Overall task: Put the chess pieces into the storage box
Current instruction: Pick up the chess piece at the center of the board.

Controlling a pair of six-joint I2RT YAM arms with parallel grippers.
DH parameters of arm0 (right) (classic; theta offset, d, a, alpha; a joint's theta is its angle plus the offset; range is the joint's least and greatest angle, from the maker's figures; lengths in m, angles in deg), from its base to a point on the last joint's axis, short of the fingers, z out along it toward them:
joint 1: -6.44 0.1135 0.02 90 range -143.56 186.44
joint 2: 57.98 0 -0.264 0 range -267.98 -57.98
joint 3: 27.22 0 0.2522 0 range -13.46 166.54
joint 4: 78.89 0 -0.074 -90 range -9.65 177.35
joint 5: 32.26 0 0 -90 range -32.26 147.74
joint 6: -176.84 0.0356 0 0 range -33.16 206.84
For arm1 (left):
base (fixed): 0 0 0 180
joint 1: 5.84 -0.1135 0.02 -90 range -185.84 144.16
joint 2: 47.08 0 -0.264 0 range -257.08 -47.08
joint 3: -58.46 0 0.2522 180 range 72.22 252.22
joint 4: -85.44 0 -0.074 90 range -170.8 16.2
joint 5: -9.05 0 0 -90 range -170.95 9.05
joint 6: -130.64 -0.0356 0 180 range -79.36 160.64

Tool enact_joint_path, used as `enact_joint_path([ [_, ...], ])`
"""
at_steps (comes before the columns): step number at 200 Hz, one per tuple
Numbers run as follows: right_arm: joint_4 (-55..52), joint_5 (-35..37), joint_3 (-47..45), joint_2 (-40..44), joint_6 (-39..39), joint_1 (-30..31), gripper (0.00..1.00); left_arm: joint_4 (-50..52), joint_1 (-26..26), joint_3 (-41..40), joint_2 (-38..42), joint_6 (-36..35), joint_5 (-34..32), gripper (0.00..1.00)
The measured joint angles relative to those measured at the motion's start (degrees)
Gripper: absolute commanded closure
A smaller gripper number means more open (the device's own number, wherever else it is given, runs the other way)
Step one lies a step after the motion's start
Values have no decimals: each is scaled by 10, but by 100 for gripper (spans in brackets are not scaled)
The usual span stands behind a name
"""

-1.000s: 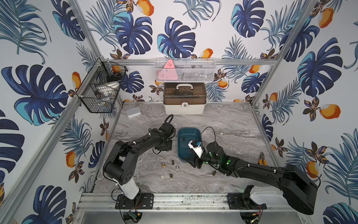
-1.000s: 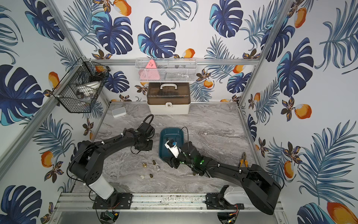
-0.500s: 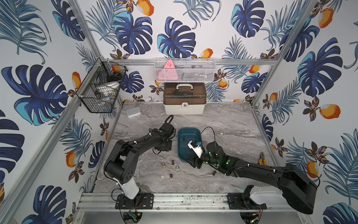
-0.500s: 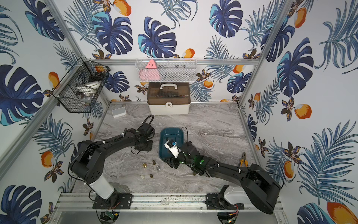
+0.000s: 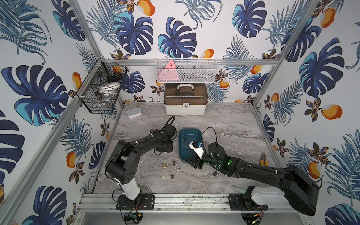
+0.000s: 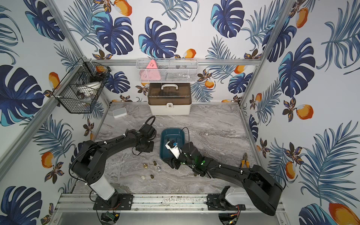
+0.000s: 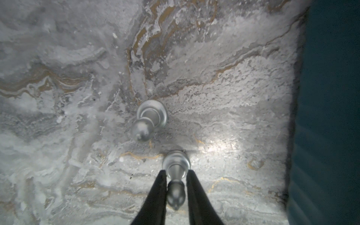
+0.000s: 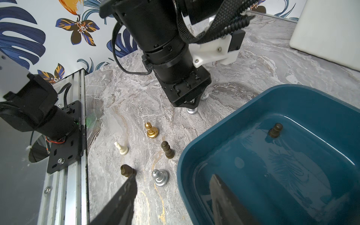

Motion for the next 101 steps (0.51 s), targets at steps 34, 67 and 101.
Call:
enact_joint_path([
  [34, 0, 2, -1, 1, 0, 0, 38, 0, 2, -3, 0, 0, 0, 83],
  [67, 1, 4, -3, 6, 0, 0, 37, 0, 3, -5, 8, 0, 0, 85],
  [101, 5, 17, -10, 12, 1, 0, 36, 12, 7, 9, 18, 0, -1, 85],
])
